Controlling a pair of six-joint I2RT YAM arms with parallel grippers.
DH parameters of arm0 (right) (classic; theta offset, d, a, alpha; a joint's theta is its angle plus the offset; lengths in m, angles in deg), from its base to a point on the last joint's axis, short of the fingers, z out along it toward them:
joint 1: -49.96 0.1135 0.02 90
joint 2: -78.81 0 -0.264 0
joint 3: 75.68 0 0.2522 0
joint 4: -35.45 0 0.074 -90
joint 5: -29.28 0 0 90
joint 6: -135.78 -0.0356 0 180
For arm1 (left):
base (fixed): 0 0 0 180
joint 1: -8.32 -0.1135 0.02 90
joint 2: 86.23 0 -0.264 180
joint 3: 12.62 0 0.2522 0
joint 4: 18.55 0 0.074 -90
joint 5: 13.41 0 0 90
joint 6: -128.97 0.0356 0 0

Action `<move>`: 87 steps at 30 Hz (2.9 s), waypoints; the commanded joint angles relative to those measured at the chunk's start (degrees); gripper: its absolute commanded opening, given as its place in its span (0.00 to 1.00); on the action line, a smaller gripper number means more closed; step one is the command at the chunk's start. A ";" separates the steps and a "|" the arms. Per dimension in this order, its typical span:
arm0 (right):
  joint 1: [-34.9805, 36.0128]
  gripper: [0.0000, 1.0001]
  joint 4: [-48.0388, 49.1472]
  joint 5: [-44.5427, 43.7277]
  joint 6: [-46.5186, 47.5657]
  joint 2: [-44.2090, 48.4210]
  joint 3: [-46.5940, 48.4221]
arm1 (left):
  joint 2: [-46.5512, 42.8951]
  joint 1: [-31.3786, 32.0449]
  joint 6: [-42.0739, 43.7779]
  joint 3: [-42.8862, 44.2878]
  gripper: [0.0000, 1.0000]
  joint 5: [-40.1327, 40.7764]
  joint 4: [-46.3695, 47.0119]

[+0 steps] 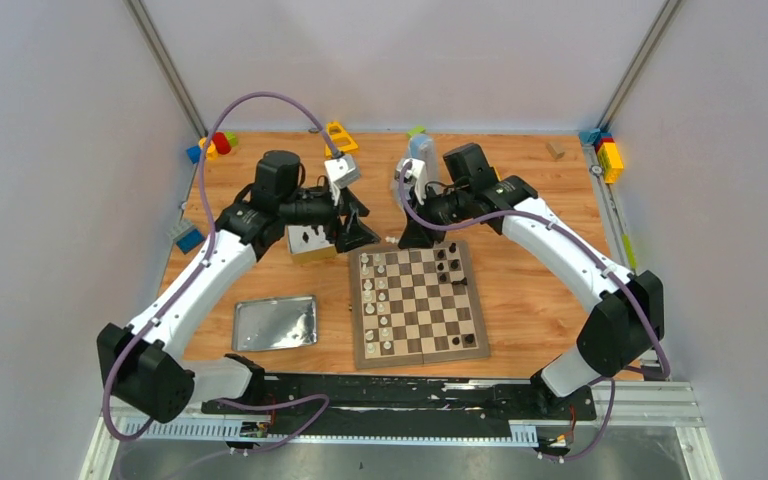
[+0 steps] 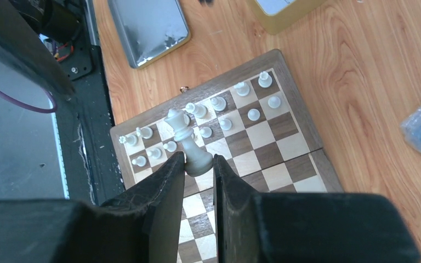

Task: Set up the chess pieces on the board
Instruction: Place the chess piece on the chessboard.

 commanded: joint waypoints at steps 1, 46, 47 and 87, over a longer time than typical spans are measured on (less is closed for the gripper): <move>-0.77 0.00 4.76 4.87 -3.70 0.34 0.73 | 3.73 2.78 -3.96 4.44 0.81 -1.38 2.68; -4.19 0.00 6.19 9.18 -6.98 0.17 0.09 | 11.94 6.82 -4.92 9.50 0.29 -2.15 1.00; -4.15 0.00 6.20 9.24 -6.98 0.15 0.02 | 11.97 6.84 -4.84 9.50 0.28 -2.14 0.97; -25.08 0.64 5.71 8.14 -1.36 15.72 -19.47 | 6.27 24.45 20.46 -5.39 0.00 26.11 -23.34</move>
